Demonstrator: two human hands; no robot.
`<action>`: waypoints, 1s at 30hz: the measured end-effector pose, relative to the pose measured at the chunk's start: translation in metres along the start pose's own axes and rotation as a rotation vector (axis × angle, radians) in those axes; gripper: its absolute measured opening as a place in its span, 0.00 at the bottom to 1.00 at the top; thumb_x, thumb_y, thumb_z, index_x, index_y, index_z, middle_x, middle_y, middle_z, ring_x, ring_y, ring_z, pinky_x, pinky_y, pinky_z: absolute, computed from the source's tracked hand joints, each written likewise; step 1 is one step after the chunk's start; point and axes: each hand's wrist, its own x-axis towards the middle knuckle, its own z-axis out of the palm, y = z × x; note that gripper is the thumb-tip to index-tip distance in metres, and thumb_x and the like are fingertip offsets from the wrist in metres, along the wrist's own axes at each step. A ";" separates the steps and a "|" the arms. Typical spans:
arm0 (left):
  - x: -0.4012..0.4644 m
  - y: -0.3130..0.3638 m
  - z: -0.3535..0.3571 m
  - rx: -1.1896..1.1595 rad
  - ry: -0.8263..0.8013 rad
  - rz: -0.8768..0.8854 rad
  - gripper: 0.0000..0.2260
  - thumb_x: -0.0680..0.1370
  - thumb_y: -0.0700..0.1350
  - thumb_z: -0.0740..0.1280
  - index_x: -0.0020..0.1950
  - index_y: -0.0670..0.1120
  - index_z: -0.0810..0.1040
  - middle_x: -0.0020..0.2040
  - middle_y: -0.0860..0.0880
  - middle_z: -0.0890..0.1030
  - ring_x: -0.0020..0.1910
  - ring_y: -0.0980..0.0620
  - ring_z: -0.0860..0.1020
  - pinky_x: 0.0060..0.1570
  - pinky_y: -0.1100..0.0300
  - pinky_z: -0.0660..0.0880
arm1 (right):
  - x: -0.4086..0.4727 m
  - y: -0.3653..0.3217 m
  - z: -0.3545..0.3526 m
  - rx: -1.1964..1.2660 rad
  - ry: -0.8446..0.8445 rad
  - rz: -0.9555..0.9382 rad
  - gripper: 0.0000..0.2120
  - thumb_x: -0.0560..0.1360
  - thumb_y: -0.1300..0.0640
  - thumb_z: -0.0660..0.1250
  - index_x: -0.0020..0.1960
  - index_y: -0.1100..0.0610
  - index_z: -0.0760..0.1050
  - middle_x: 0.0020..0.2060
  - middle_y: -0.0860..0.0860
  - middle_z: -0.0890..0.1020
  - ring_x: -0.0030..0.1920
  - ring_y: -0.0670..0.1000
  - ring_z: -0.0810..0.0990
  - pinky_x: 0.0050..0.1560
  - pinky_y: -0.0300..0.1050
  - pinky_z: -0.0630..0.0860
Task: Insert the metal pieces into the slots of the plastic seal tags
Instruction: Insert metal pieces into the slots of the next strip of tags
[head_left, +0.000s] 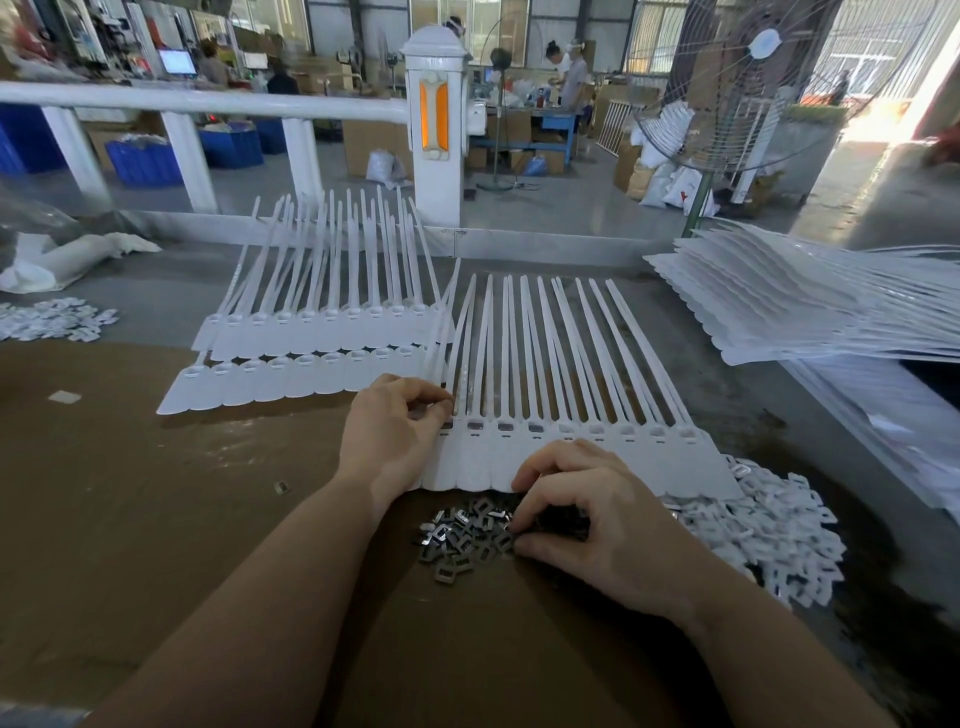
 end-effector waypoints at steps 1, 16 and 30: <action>0.000 0.000 0.000 -0.002 0.001 -0.002 0.03 0.75 0.44 0.69 0.47 0.50 0.82 0.43 0.58 0.73 0.39 0.65 0.71 0.38 0.84 0.64 | 0.000 0.000 0.000 0.008 0.003 0.002 0.02 0.69 0.52 0.73 0.41 0.47 0.81 0.48 0.38 0.75 0.54 0.39 0.70 0.60 0.44 0.66; 0.001 -0.001 0.002 0.069 0.025 -0.080 0.13 0.80 0.46 0.62 0.64 0.49 0.74 0.55 0.48 0.78 0.44 0.56 0.72 0.45 0.64 0.66 | -0.001 0.006 -0.005 0.270 0.460 0.179 0.07 0.71 0.64 0.71 0.38 0.52 0.80 0.33 0.44 0.81 0.38 0.41 0.77 0.40 0.27 0.70; 0.003 -0.004 0.002 0.021 -0.013 -0.112 0.10 0.79 0.44 0.63 0.60 0.50 0.76 0.48 0.52 0.77 0.42 0.58 0.73 0.43 0.63 0.68 | 0.017 0.025 -0.027 0.267 0.530 0.439 0.04 0.70 0.63 0.72 0.39 0.55 0.81 0.35 0.47 0.83 0.39 0.44 0.81 0.42 0.31 0.75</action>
